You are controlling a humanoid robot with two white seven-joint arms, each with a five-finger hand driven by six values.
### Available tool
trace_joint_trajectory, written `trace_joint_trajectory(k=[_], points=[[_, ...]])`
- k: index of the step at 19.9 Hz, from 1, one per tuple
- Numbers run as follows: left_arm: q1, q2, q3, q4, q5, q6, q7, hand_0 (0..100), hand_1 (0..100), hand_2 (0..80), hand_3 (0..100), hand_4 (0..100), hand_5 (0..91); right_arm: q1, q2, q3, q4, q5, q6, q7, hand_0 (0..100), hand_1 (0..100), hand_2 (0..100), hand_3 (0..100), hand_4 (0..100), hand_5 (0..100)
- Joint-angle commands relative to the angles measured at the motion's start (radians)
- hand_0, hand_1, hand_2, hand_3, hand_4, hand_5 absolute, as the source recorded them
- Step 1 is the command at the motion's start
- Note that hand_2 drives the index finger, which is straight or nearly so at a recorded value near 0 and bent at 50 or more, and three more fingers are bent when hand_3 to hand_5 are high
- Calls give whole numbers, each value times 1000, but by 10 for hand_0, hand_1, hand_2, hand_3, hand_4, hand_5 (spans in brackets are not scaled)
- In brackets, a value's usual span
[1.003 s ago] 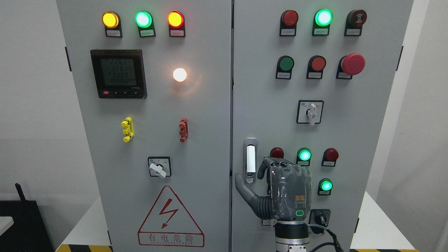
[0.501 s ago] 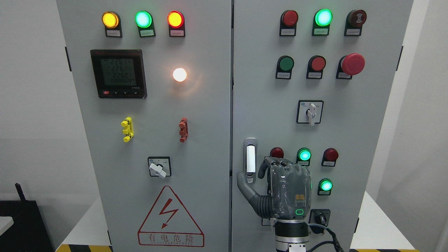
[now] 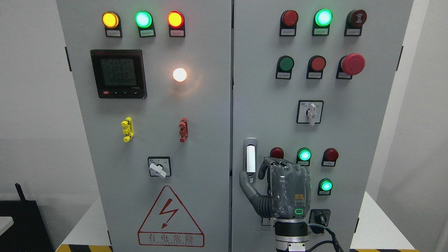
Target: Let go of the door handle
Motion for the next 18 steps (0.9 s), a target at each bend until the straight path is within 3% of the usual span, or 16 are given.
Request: trace_joint_trajectory(k=[1,18], points=[[-31,0,-11,-8,0,1,0,120,389,0,0,0,0,4,0,-4,6,0,1,-6,310,638,796,1000,1000,979],[-31,0,-11,-9,0,1,0,120,389,0,0,0,0,11,0,-40,-6,-3,-1,-15,362,606,814,1000,1000,989]])
